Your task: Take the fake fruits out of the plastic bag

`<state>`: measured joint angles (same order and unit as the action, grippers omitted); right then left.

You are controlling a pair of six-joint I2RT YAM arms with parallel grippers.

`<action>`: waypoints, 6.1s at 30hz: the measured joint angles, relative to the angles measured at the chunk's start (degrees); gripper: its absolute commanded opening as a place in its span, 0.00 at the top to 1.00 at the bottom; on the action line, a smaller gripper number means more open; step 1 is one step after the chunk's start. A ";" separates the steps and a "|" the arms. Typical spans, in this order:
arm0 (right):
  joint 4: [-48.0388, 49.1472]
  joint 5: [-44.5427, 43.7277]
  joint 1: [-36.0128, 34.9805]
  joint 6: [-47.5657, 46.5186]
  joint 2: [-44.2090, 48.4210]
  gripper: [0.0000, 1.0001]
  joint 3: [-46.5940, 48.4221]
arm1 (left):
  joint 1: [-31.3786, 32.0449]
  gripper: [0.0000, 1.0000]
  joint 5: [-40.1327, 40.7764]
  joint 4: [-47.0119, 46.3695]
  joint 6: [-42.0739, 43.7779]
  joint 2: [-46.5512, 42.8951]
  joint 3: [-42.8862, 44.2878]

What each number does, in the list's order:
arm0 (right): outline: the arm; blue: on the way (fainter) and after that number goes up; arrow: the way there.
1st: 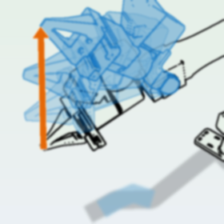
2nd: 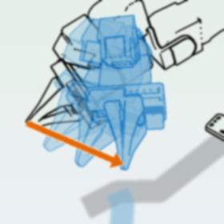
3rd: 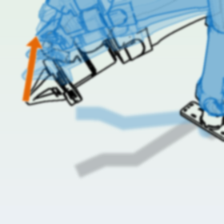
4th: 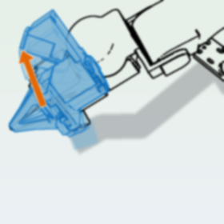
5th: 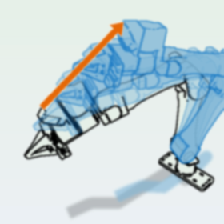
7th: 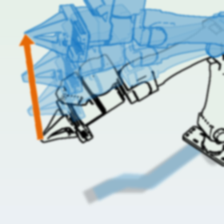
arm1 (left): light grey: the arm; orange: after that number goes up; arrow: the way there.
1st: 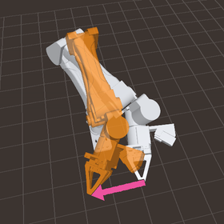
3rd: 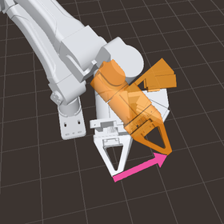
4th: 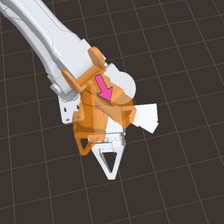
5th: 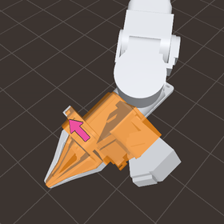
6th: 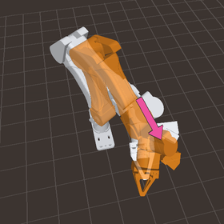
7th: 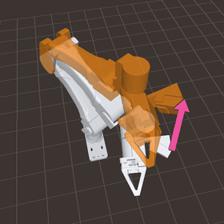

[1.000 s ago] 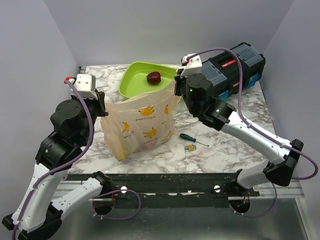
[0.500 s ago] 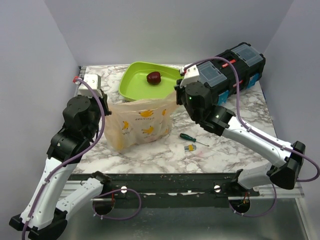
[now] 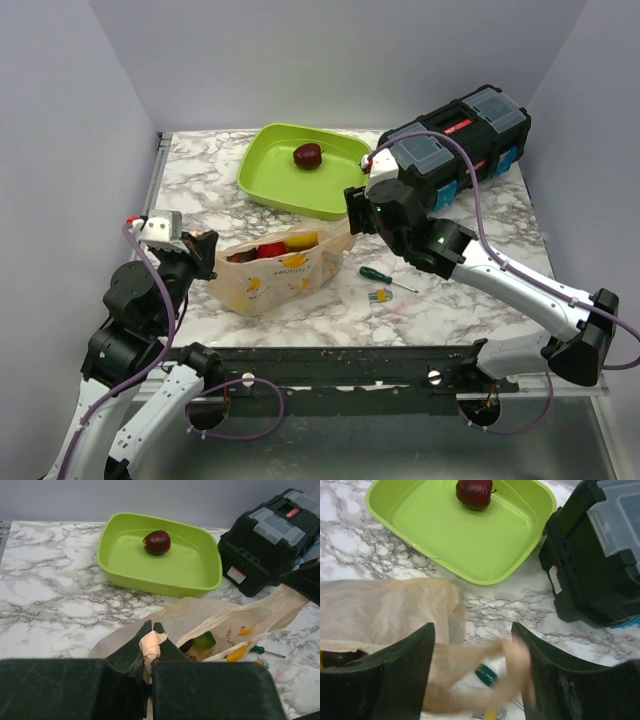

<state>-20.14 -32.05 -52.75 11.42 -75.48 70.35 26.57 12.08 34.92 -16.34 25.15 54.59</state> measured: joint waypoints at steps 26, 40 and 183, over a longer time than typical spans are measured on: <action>15.19 42.84 -1.92 40.50 17.92 0.00 -21.27 | 0.00 1.00 -4.28 -2.14 -2.08 -1.75 -1.68; 16.41 15.45 -11.72 59.43 0.59 0.00 -17.38 | 0.00 1.00 -7.63 -0.22 -3.21 -1.68 -1.55; -2.78 25.70 1.38 4.59 0.26 0.06 8.96 | 9.84 0.95 -32.72 5.07 -1.97 -0.20 -6.47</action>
<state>-22.92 -6.35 -51.37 16.01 -75.22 79.31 36.40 -20.64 39.99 -18.31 24.95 48.12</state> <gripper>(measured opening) 0.877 0.052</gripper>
